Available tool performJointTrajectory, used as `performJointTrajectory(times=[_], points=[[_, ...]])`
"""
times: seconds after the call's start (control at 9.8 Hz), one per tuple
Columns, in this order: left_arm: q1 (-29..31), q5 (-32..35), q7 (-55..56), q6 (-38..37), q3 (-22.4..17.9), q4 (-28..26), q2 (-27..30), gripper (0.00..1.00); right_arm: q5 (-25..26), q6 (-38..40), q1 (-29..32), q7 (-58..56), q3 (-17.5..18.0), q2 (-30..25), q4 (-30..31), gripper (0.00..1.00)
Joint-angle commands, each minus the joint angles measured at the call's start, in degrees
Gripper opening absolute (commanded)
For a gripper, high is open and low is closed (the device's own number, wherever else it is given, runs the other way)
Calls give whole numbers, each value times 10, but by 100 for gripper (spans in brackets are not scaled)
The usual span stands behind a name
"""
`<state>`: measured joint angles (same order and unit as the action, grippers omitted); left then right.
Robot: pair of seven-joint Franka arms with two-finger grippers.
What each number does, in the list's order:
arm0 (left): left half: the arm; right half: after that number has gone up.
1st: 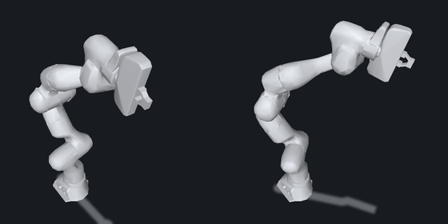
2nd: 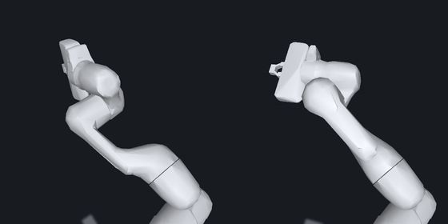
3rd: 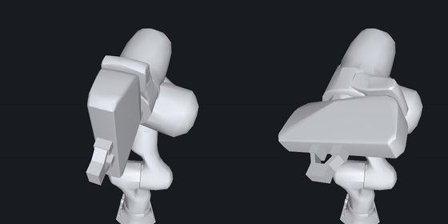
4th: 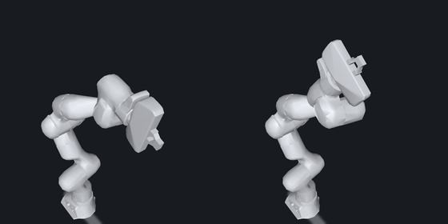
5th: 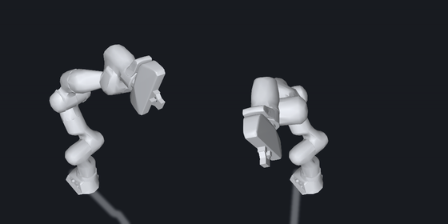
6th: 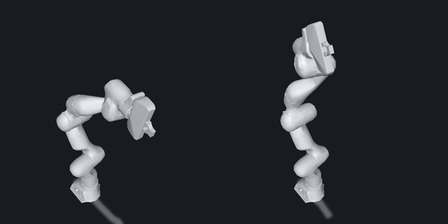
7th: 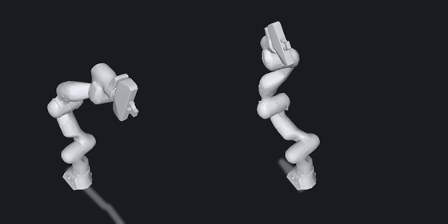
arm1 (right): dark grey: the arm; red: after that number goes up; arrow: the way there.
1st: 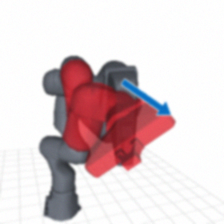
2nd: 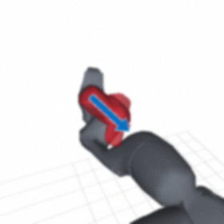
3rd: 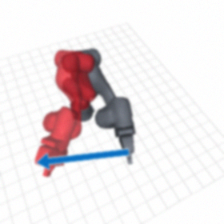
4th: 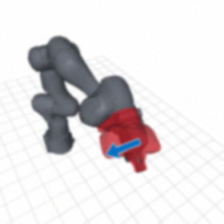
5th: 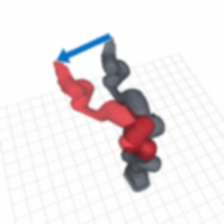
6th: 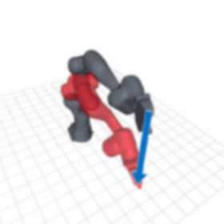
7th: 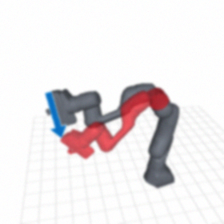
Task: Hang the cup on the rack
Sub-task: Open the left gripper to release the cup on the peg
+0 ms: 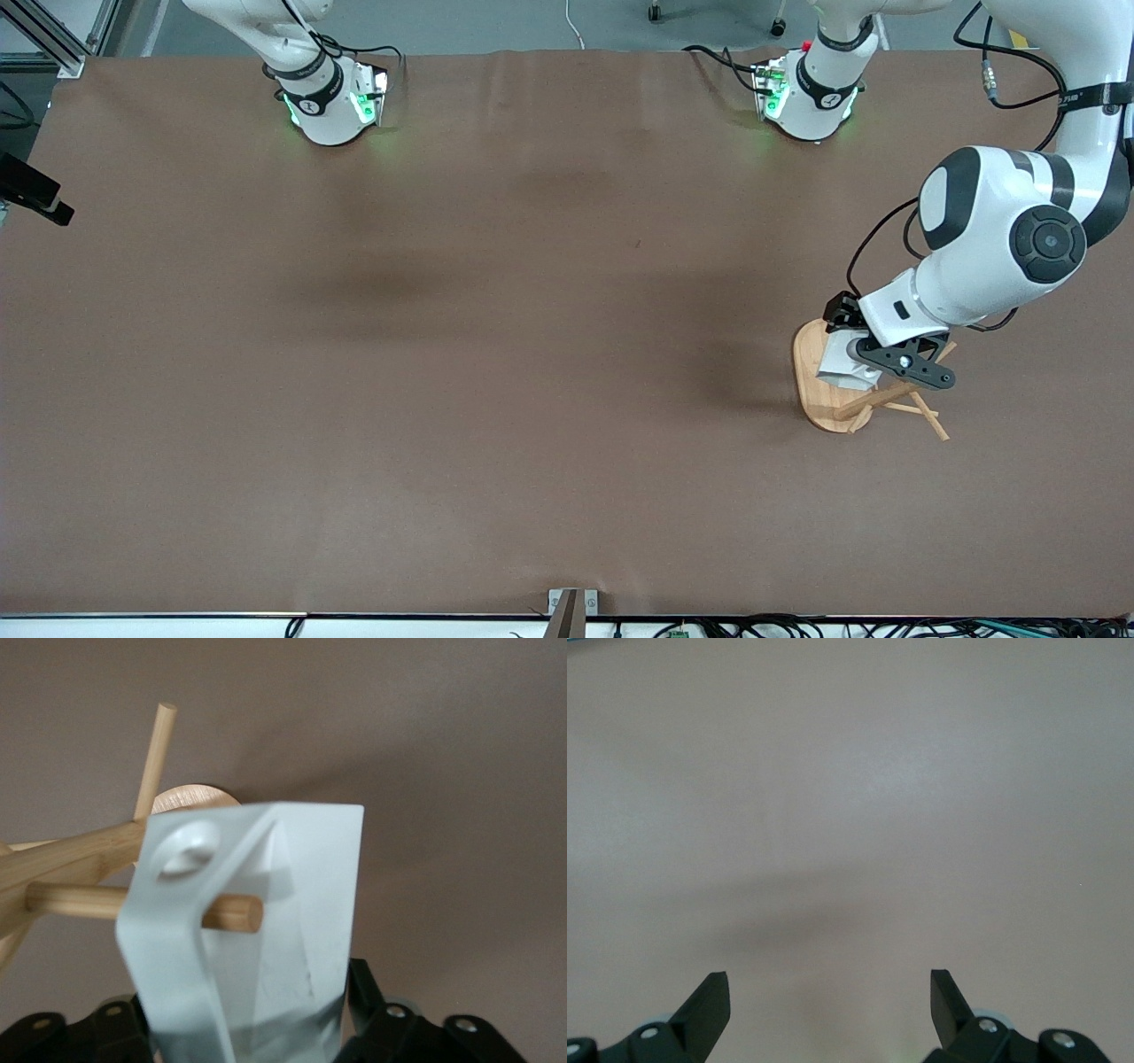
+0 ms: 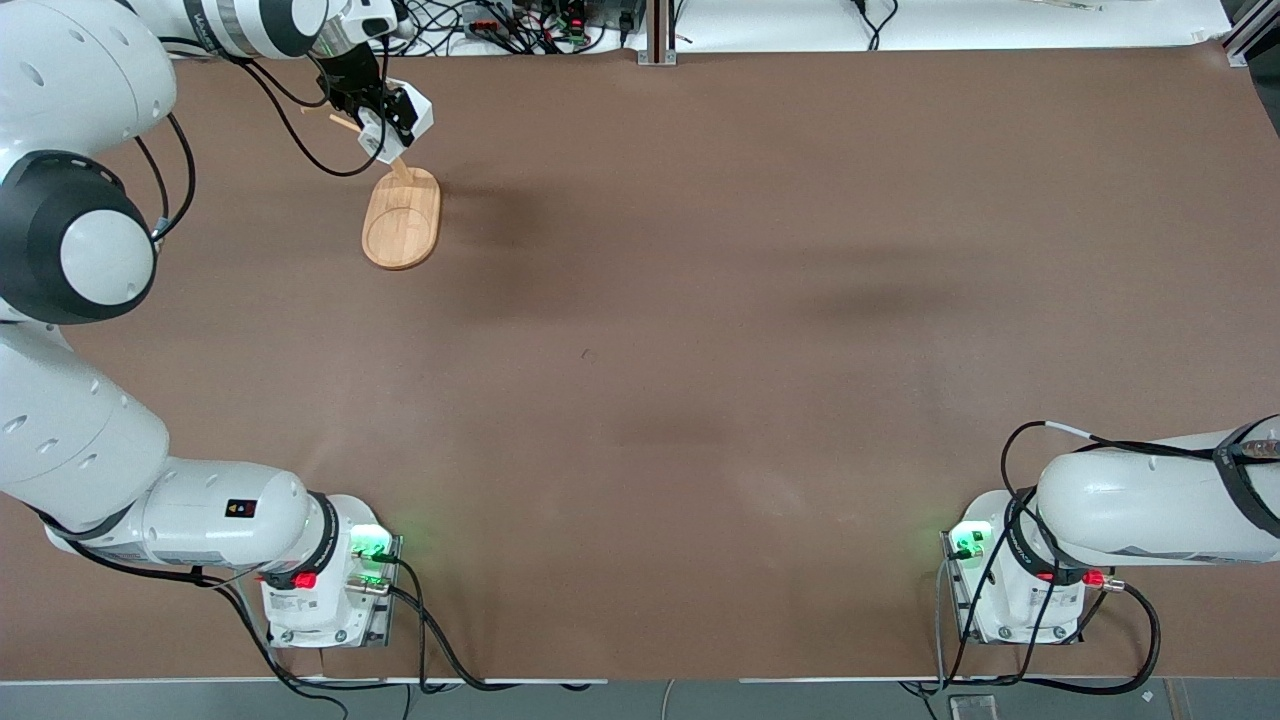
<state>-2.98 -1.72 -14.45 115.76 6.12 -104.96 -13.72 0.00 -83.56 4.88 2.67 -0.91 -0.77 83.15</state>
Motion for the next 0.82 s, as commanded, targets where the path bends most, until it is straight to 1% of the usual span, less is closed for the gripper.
performJointTrajectory(times=[0.0,0.1,0.2,0.31,0.41,0.61,0.71], points=[[0,2,16,2,-4,1,-3,100,-8,-3,7,-8,2,-9,10,100],[-14,3,30,-22,-24,28,1,100,-8,-3,7,-8,2,-9,10,100],[-16,5,62,-69,-25,54,4,100,-8,-3,7,-8,2,-9,10,100],[-15,5,85,-89,-24,65,20,100,-8,-2,7,-8,2,-9,10,100],[-12,9,113,-94,-22,64,46,100,-8,-3,7,-8,2,-9,10,100],[5,9,108,-107,-28,70,99,100,-8,-3,7,-8,2,-9,10,100],[21,7,105,-109,-28,70,112,100,-8,-3,7,-8,2,-8,11,100]])
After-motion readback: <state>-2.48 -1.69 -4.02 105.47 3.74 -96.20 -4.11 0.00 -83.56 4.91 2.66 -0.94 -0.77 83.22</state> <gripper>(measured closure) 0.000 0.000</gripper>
